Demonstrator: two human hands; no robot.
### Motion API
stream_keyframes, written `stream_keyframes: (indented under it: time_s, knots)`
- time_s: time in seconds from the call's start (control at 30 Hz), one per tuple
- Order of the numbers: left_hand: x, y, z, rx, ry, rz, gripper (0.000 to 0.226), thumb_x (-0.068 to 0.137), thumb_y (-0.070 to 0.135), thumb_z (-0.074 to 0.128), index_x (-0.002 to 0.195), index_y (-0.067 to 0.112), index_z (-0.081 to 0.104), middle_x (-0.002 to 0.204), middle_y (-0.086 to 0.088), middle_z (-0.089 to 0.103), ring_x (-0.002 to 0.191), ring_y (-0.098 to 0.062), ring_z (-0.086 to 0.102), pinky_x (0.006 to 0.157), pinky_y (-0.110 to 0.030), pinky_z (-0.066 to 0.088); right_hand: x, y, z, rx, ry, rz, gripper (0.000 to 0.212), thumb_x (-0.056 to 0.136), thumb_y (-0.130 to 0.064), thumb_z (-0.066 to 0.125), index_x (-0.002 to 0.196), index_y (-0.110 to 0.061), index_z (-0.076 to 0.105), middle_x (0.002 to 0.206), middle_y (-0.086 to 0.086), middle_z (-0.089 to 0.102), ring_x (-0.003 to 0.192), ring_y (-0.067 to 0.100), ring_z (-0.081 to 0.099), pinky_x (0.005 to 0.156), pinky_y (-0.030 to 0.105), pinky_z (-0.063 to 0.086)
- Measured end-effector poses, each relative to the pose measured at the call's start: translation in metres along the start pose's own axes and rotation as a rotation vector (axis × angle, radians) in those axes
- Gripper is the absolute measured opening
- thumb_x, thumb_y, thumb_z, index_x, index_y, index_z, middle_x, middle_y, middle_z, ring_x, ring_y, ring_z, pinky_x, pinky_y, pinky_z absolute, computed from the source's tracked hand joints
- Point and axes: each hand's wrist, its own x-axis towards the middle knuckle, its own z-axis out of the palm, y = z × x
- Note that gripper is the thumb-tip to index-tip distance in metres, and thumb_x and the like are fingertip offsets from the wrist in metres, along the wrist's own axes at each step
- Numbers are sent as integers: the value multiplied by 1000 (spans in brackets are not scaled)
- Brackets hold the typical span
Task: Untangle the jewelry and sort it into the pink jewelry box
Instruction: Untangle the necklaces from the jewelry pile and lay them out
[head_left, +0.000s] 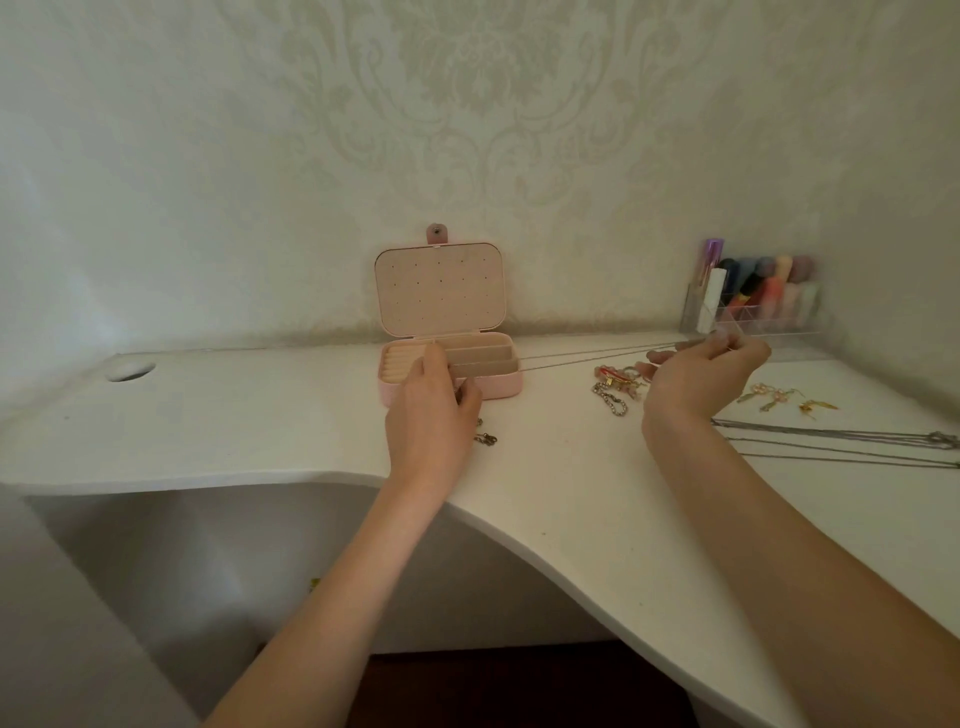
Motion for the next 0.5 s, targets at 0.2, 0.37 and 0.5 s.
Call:
stream_keyframes:
  time_s: [0.2,0.37,0.5]
  knots:
    - [0,4,-3,-68,-37,-17,10,90,11,46,99,7,41,73,-3,53,70,-33,54,58,-41,45,-2,-6,-1,-10,7,-14,14,103,-17,21,98,-14,34,79,-4,50,48,16,54,41,22,47]
    - [4,2,-3,-138,-100,-71,15,93,6,40,108,5,39,68,8,42,68,-28,47,57,-35,36,11,-5,-4,61,80,79,13,103,-18,21,100,-15,34,95,-1,52,49,16,57,43,23,48]
    - [5,0,0,-122,-110,-86,14,96,8,35,109,6,38,67,5,45,66,-29,51,55,-33,34,16,1,-3,21,124,77,9,102,-13,26,99,-13,35,97,-6,47,87,18,58,73,25,52]
